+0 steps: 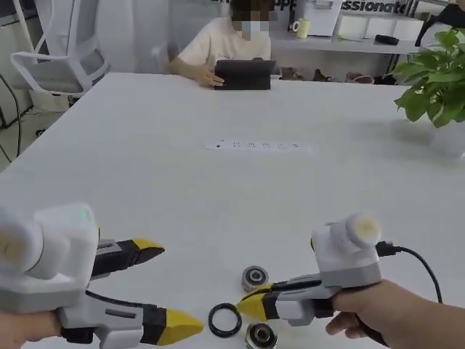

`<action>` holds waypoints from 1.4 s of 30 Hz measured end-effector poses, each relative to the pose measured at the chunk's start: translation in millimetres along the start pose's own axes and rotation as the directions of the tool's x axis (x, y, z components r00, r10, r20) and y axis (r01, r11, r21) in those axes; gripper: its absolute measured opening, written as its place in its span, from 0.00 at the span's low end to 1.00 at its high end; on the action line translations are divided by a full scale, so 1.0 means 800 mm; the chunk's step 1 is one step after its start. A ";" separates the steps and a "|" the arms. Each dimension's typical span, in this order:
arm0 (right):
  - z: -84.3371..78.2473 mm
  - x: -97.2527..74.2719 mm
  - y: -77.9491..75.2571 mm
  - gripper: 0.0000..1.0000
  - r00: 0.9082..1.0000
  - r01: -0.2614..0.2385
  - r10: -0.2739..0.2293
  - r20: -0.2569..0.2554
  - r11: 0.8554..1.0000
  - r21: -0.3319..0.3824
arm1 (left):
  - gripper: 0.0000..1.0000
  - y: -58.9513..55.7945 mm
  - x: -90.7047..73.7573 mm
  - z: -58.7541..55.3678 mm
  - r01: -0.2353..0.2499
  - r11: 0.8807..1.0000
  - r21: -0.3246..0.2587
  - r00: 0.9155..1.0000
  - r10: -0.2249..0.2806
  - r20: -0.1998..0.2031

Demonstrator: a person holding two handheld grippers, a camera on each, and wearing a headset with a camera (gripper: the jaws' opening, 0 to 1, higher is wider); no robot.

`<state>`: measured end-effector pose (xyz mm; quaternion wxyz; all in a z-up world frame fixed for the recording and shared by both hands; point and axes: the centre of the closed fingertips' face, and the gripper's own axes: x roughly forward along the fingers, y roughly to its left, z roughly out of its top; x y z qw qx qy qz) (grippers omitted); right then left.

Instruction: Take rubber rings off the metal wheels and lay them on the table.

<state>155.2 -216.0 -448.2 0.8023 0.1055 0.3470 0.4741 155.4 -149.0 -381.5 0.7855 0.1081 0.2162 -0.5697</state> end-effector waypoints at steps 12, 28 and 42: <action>0.014 -0.033 0.008 0.17 0.997 0.030 -0.027 0.071 0.999 -0.045 | 0.74 -0.005 -0.003 0.004 -0.003 1.000 0.000 1.000 0.003 0.003; 0.019 -0.081 0.015 0.34 0.987 0.114 -0.097 0.130 0.985 -0.132 | 0.75 -0.004 -0.011 0.008 -0.026 1.000 0.011 1.000 0.026 0.008; 0.013 -0.108 0.027 0.44 0.982 0.166 -0.139 0.125 0.955 -0.247 | 0.76 -0.009 -0.017 0.007 -0.042 0.999 0.021 0.999 0.042 -0.002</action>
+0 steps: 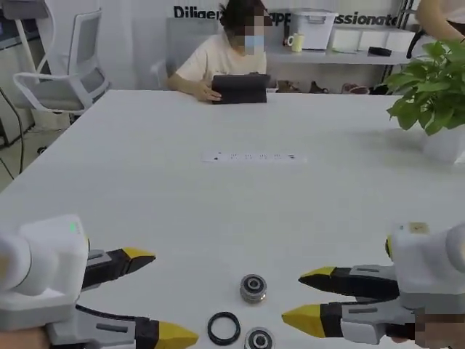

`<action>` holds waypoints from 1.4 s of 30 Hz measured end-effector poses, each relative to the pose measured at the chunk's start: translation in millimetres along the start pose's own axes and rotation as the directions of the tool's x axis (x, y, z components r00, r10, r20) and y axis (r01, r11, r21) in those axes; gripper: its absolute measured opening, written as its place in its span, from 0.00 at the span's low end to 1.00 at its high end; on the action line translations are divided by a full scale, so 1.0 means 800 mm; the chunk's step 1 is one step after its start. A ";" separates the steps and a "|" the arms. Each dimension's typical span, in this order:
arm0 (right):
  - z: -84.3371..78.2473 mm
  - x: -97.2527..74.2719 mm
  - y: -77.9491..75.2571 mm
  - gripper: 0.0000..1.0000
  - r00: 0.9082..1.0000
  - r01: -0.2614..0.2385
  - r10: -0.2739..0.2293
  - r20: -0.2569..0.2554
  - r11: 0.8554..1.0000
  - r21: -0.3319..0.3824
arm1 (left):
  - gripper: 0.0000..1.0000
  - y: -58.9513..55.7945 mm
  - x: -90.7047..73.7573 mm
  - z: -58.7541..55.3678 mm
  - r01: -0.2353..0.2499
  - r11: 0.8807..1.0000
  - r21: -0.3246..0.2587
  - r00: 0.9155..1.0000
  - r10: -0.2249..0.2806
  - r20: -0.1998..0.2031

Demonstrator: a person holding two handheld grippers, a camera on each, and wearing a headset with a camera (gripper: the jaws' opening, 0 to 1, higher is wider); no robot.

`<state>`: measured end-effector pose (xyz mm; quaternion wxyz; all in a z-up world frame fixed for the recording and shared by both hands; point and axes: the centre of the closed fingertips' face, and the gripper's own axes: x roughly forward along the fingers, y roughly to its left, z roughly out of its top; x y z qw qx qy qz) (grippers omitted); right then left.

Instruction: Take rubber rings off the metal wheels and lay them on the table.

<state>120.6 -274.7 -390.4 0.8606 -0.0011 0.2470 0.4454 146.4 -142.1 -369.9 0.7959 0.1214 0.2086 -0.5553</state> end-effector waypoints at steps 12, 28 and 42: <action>-0.013 -0.017 0.003 0.49 1.000 0.028 -0.028 -0.013 0.999 -0.030 | 0.74 -0.009 -0.006 -0.007 0.017 1.000 -0.011 1.000 -0.017 -0.025; -0.020 -0.032 0.009 0.58 0.998 0.050 -0.052 -0.026 0.997 -0.054 | 0.73 -0.013 -0.013 -0.011 0.009 1.000 -0.005 0.999 -0.009 -0.052; -0.021 -0.047 0.013 0.64 0.996 0.073 -0.078 -0.050 0.992 -0.105 | 0.74 -0.010 -0.022 -0.008 -0.011 1.000 0.003 0.999 0.011 -0.051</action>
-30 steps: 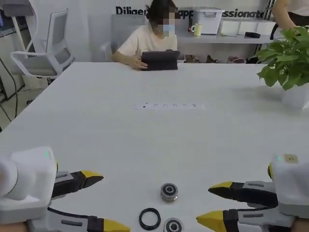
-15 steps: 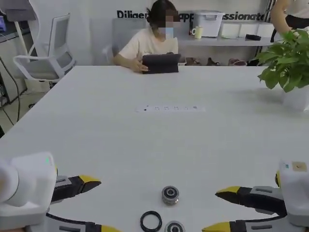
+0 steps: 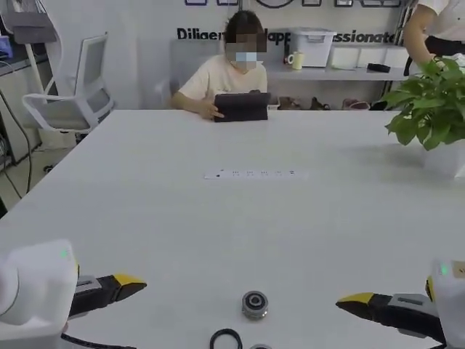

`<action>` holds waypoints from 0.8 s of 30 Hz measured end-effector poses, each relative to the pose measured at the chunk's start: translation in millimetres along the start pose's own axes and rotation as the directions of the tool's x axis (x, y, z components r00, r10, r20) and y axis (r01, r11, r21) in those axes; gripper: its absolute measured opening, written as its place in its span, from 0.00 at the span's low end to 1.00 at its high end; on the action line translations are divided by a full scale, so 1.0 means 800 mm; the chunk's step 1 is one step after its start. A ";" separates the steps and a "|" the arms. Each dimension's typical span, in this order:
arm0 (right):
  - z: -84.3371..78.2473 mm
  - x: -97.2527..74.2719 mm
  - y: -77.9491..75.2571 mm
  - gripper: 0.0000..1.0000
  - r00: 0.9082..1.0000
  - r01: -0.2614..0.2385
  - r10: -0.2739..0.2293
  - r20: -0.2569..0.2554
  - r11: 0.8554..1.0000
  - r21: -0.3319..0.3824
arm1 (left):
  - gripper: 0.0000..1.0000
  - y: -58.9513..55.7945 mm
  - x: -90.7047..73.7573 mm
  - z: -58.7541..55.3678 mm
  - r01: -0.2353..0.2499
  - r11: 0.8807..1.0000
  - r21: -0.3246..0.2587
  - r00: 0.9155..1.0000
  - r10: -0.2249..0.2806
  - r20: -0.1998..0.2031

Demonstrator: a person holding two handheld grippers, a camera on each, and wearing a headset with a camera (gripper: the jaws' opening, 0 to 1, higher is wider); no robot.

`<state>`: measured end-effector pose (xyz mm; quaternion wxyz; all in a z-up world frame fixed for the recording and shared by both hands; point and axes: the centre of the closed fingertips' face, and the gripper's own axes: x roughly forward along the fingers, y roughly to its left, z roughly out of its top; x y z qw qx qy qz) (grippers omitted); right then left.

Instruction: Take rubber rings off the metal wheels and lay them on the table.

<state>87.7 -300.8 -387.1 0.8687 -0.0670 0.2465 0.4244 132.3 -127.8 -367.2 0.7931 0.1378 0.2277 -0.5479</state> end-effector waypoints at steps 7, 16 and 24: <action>0.001 -0.008 -0.001 0.65 1.000 0.013 -0.013 0.001 1.000 -0.005 | 0.75 0.001 -0.005 -0.002 -0.005 1.000 0.000 1.000 0.005 -0.004; -0.004 -0.012 0.000 0.66 1.000 0.022 -0.022 -0.010 1.000 0.002 | 0.76 0.003 -0.008 -0.002 -0.020 1.000 0.011 1.000 0.020 -0.014; -0.008 -0.013 -0.002 0.68 0.999 0.027 -0.027 -0.026 1.000 0.002 | 0.78 0.003 -0.006 -0.007 -0.017 0.999 0.029 0.999 0.018 -0.033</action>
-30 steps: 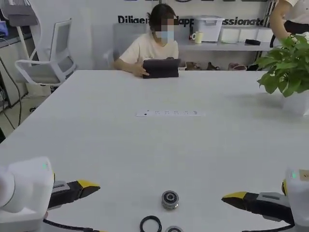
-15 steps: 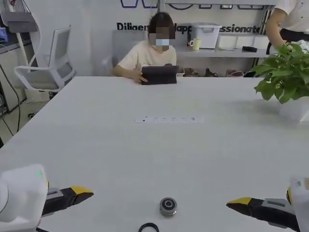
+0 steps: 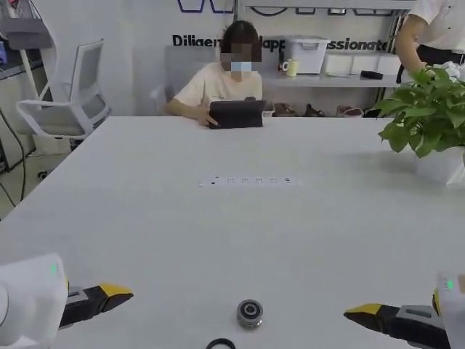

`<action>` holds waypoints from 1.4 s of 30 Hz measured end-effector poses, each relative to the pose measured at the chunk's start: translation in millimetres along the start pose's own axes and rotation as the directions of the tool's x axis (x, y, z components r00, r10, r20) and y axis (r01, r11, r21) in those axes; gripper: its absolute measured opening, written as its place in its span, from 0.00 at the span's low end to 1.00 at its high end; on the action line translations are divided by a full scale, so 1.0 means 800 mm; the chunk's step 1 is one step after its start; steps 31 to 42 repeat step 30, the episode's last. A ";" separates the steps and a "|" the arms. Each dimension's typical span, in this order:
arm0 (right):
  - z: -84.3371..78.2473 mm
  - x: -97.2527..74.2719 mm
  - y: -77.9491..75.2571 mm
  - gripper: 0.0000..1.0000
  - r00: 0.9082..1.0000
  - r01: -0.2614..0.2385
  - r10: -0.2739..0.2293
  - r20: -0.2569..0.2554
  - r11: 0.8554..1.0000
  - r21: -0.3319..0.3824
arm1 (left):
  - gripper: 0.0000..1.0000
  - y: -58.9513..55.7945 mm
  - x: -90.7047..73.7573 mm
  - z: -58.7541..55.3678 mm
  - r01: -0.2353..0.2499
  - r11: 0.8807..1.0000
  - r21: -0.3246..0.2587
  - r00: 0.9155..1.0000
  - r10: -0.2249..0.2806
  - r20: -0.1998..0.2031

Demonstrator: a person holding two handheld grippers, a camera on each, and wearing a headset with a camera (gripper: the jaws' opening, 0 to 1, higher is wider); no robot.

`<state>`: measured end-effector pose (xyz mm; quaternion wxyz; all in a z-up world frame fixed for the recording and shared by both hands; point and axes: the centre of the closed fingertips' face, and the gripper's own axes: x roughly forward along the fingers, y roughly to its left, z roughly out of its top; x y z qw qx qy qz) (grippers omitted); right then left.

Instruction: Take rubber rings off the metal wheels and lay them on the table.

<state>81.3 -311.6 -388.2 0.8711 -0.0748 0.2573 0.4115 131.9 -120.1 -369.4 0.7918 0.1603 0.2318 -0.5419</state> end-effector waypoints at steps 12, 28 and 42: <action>-0.002 0.000 -0.008 0.69 1.000 0.009 -0.009 -0.012 1.000 0.006 | 0.79 0.005 0.003 0.000 -0.001 1.000 0.003 1.000 0.001 -0.010; -0.019 -0.003 -0.011 0.69 0.999 0.025 -0.025 -0.030 1.000 0.006 | 0.80 0.006 0.006 -0.005 0.002 1.000 0.011 1.000 -0.002 -0.018; -0.021 -0.003 -0.011 0.69 0.999 0.026 -0.026 -0.033 1.000 0.003 | 0.80 0.005 0.006 -0.006 0.003 1.000 0.011 1.000 -0.003 -0.019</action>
